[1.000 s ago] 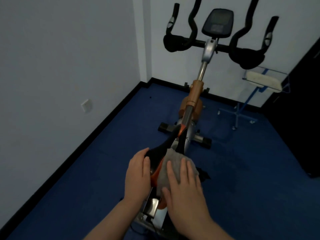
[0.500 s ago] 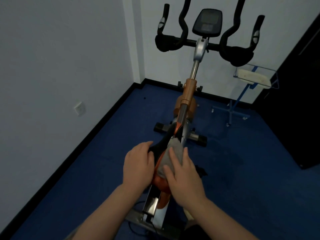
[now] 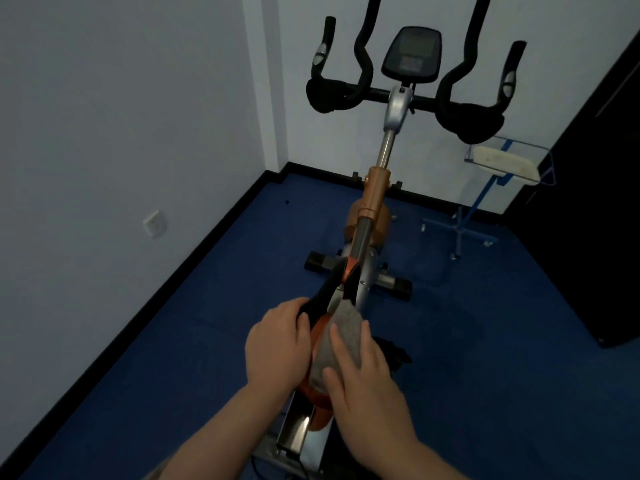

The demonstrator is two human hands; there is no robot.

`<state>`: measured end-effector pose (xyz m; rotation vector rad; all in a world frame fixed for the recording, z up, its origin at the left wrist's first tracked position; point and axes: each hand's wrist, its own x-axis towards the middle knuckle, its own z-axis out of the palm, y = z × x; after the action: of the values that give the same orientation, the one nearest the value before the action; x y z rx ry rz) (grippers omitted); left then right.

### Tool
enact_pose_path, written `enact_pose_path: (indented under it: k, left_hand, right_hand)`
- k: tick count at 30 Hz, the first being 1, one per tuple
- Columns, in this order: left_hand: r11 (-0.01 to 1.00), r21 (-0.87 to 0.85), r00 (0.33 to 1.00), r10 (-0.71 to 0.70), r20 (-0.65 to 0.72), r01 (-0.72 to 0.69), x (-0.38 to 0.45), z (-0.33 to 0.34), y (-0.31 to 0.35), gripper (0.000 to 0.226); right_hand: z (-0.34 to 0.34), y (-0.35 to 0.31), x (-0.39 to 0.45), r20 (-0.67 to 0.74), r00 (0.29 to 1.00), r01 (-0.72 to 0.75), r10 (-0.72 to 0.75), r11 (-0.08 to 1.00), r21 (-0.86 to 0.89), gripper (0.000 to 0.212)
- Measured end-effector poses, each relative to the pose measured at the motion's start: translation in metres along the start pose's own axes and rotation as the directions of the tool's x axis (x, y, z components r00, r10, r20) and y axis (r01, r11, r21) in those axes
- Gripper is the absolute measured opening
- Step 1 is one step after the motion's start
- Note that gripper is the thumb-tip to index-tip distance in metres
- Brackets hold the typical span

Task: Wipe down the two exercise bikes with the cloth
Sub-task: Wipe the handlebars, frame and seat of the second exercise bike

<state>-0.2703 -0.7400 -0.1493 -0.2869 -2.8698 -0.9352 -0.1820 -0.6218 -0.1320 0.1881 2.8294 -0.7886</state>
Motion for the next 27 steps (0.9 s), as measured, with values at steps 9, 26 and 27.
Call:
enact_pose_path:
  k: [9,26,27]
  left_hand:
    - [0.989,-0.017,0.977,-0.145,0.153,0.150,0.012,-0.004,0.004,0.031]
    - [0.908,0.170,0.910,-0.403,0.099,0.384,0.028,0.003,0.019,0.037]
    - [0.900,0.171,0.904,-0.419,0.087,0.401,0.027,0.003,0.020,0.037]
  right_hand:
    - [-0.008,0.005,0.039,0.047,0.999,0.026,-0.024,0.999,-0.037,0.057]
    - [-0.038,0.055,0.140,0.012,0.969,0.246,-0.246,0.964,-0.104,0.058]
    - [-0.042,0.054,0.147,0.026,0.967,0.256,-0.255,0.963,-0.081,0.056]
